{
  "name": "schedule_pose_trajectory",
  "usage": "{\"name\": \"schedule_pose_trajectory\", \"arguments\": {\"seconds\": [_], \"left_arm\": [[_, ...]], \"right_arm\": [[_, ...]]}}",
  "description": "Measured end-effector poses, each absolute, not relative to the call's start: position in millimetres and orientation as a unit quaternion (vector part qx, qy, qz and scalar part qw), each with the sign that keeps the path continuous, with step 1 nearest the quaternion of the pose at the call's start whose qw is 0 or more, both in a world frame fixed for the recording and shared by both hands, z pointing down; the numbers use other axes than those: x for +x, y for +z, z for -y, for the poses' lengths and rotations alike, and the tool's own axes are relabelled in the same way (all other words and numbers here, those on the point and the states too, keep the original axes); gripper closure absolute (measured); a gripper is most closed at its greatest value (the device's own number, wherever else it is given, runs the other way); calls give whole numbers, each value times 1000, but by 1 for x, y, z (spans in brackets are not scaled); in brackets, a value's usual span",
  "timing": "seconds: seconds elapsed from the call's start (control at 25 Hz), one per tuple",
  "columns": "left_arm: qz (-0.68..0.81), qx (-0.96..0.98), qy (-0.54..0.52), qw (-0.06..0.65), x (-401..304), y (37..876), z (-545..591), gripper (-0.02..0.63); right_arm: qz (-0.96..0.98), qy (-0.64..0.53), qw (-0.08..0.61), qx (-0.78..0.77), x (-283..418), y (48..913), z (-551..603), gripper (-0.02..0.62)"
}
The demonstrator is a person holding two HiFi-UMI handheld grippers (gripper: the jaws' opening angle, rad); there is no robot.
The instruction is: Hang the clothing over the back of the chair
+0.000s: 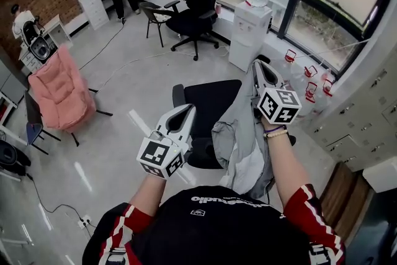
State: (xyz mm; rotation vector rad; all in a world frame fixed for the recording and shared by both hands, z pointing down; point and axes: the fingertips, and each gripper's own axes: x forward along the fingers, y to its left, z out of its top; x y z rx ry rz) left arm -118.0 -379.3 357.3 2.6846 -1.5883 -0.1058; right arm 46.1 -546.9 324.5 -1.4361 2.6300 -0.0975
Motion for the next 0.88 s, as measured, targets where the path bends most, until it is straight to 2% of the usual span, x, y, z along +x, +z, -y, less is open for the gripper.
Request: {"name": "schedule_pose_trajectory", "arguments": {"seconds": [0.28, 0.64, 0.88], "left_arm": [[509, 860, -37, 11, -124, 356, 401, 581], [494, 869, -30, 21, -120, 374, 409, 581], [479, 877, -26, 26, -106, 381, 413, 581]], "right_arm": [[-877, 8, 82, -473, 32, 295, 577, 578], [-886, -76, -11, -457, 46, 368, 568, 578], [-893, -94, -59, -436, 62, 389, 541, 578]]}}
